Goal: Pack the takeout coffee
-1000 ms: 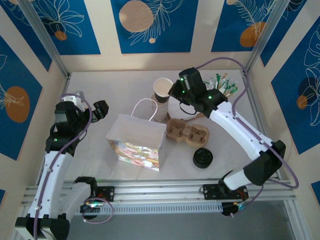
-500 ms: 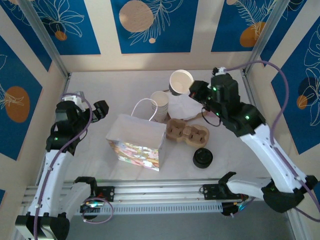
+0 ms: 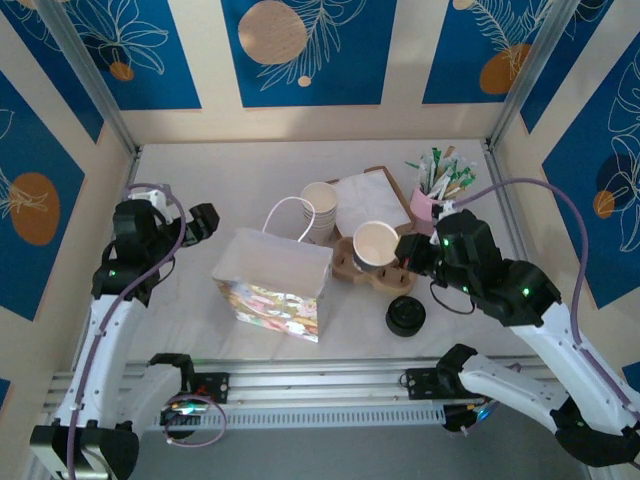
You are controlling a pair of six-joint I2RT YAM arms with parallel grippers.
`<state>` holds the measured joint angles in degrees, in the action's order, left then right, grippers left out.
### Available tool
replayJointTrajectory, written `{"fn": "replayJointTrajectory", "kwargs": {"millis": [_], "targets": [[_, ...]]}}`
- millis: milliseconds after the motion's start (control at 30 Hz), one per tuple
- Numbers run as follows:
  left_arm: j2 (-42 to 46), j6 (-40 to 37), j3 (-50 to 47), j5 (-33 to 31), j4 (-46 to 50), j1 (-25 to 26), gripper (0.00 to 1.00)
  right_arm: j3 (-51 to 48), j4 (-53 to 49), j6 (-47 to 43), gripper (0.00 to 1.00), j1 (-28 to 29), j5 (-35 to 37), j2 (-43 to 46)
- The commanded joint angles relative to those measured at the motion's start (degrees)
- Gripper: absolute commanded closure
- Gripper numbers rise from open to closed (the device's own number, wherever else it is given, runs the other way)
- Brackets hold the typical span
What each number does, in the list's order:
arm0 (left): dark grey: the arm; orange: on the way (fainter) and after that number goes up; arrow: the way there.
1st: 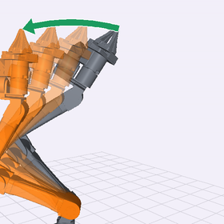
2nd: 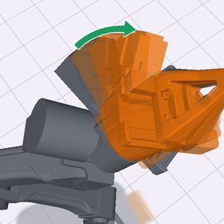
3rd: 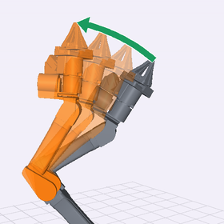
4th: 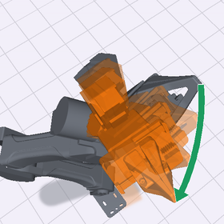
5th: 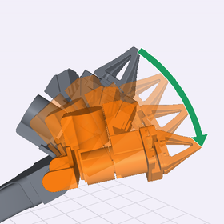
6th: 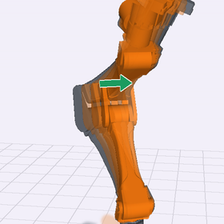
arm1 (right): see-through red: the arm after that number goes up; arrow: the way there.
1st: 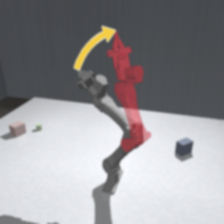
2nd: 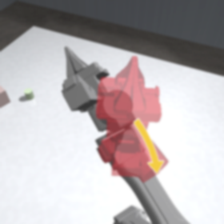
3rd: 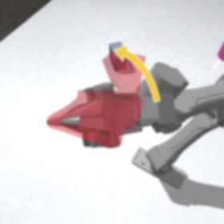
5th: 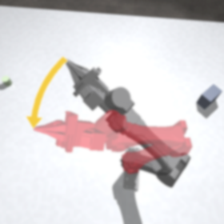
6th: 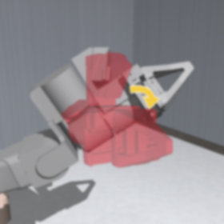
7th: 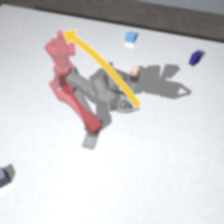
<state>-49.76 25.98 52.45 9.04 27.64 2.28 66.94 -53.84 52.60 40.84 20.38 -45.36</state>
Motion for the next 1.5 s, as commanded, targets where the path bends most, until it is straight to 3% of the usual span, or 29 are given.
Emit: {"fn": "replayJointTrajectory", "kwargs": {"millis": [0, 400, 967, 1467], "targets": [[1.0, -1.6, 1.4, 0.9, 2.6, -0.5, 0.02, -2.3, -5.1, 3.5, 1.0, 1.6, -1.4, 2.0], [4.6, -2.9, -0.9, -4.7, 3.2, -0.5, 0.02, -17.6, -1.3, 6.3, 1.0, 6.8, -5.1, 2.3], [4.9, -3.1, -2.0, -1.2, 2.8, -0.5, 0.02, -26.1, 6.6, 5.2, 1.0, 10.6, 0.7, -0.7], [4.9, -3.1, -2.0, -1.6, 3.2, -0.5, 0.02, -23.7, 1.1, 6.3, 0.75, 10.7, 3.9, -2.6]]}}
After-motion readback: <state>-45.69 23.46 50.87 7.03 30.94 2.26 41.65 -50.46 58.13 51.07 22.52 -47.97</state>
